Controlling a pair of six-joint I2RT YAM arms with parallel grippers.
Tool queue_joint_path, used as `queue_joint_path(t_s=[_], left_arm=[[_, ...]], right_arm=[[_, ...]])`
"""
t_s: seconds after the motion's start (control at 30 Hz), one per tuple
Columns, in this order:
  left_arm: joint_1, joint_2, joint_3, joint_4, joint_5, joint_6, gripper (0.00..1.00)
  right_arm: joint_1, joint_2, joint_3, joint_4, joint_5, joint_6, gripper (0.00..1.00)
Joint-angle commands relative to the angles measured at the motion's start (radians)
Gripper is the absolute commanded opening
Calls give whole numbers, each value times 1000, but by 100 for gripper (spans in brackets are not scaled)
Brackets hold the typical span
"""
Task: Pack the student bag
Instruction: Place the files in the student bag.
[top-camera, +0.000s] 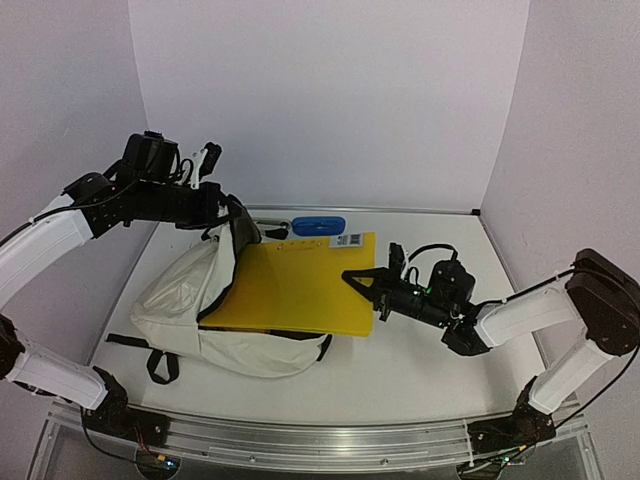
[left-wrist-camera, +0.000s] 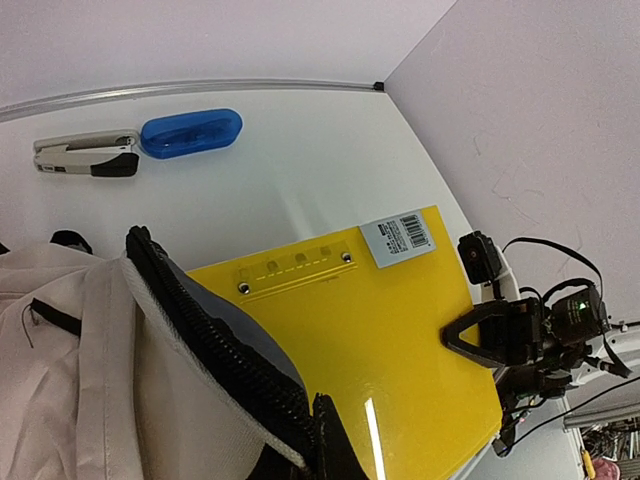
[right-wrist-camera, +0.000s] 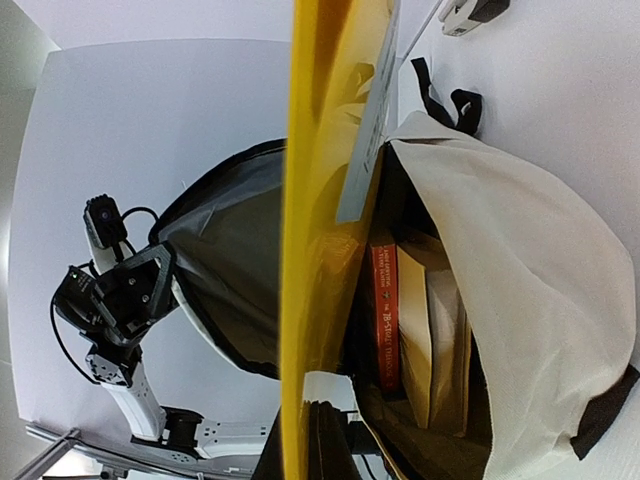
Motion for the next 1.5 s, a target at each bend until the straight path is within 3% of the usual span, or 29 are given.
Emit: queue_joint_path(t_s=[0.0,0.4,0.5,0.63,0.9,1.17,1.47], left_arm=[[5,-19,38,141,59,-1,0],[11,-69,58,120,81,21,0],[11,-62,56,136,104,13,0],[13,-43,52,154,131,-3,0],[13,-22,39,185,173,-24,0],[13,12,47,205,199,-20,0],[13,95,81,226,351,22,0]], right_arm=[[41,-12,84,-46,91,-162,0],[55,-183,103,-374,276,-426,0],[54,-137,114,-338,254,-394,0],[58,-77,84,-163,228,-305,0],[88,8,102,4,311,-215,0],[125,139,193,22,259,-186,0],[151,305,382,-83,189,-201,0]])
